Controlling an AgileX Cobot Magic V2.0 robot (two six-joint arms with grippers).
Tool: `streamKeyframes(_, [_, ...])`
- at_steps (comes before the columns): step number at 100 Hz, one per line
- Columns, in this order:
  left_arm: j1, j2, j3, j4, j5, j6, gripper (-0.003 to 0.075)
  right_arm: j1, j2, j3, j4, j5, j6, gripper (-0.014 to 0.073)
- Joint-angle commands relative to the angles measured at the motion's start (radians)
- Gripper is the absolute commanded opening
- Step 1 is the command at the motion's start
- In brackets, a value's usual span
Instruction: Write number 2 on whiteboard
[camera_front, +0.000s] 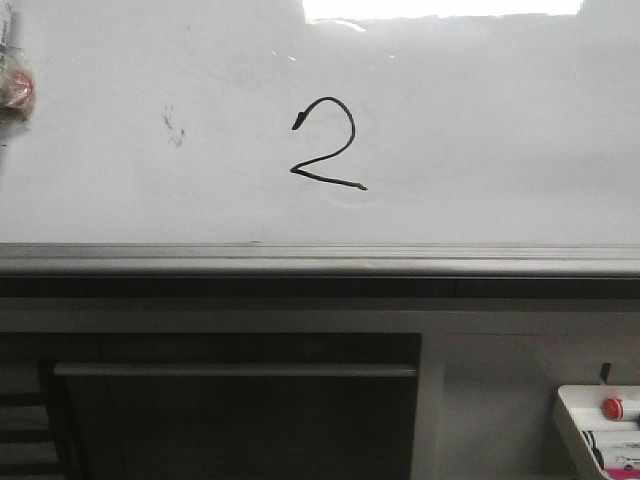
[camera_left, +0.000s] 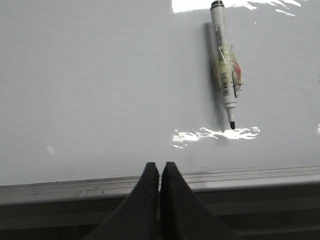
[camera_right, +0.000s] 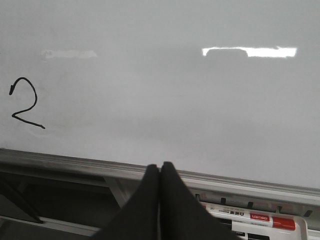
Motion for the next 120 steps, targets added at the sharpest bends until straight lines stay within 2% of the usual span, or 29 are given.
streamKeyframes(1, [0.003,-0.028,0.031,-0.011,-0.071,-0.007,-0.0018,-0.004,0.004,-0.027,0.005,-0.069,-0.004,-0.0072])
streamKeyframes(12, [0.003,-0.028,0.031,-0.011,-0.071,-0.007,-0.0018,-0.007,-0.027,-0.018,-0.01,-0.078,-0.004,-0.0072])
streamKeyframes(20, [0.003,-0.028,0.031,-0.011,-0.071,-0.007,-0.0018,-0.037,-0.097,0.02,-0.038,-0.168,-0.006,-0.0072])
streamKeyframes(29, [0.003,-0.028,0.031,-0.011,-0.071,-0.007,-0.0018,-0.095,-0.213,0.116,-0.038,-0.29,-0.006,-0.0072])
streamKeyframes(42, [0.003,-0.028,0.031,-0.011,-0.071,-0.007,-0.0018,-0.165,-0.37,0.277,-0.04,-0.375,-0.006,-0.0072])
streamKeyframes(59, [0.003,-0.028,0.031,-0.011,-0.071,-0.007,-0.0018,-0.17,-0.451,0.462,-0.04,-0.556,-0.006,-0.0072])
streamKeyframes(71, [0.003,-0.028,0.031,-0.011,-0.071,-0.007,-0.0018,-0.17,-0.455,0.581,-0.04,-0.733,-0.006,-0.0072])
streamKeyframes(78, [0.003,-0.028,0.031,-0.011,-0.071,-0.007,-0.0018,-0.17,-0.455,0.567,-0.04,-0.664,-0.006,-0.0072])
streamKeyframes(120, [0.003,-0.028,0.031,-0.011,-0.071,-0.007,-0.0018,-0.17,-0.455,0.569,-0.04,-0.689,-0.006,-0.0072])
